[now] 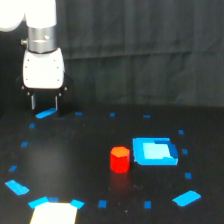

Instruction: Pick up the red object from the table

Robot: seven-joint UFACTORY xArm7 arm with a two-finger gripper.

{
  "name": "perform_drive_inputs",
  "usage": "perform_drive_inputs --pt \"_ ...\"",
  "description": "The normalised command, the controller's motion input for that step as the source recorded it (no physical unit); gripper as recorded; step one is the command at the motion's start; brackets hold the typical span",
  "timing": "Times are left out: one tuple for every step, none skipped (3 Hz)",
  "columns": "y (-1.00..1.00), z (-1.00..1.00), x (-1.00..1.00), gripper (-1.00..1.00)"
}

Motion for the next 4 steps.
perform_drive_inputs --pt "-1.0 -1.0 0.26 1.0" --pt "-0.32 -0.99 1.0 1.0" --pt "0.24 -1.0 0.96 1.0" --pt "-1.0 -1.0 0.94 1.0"
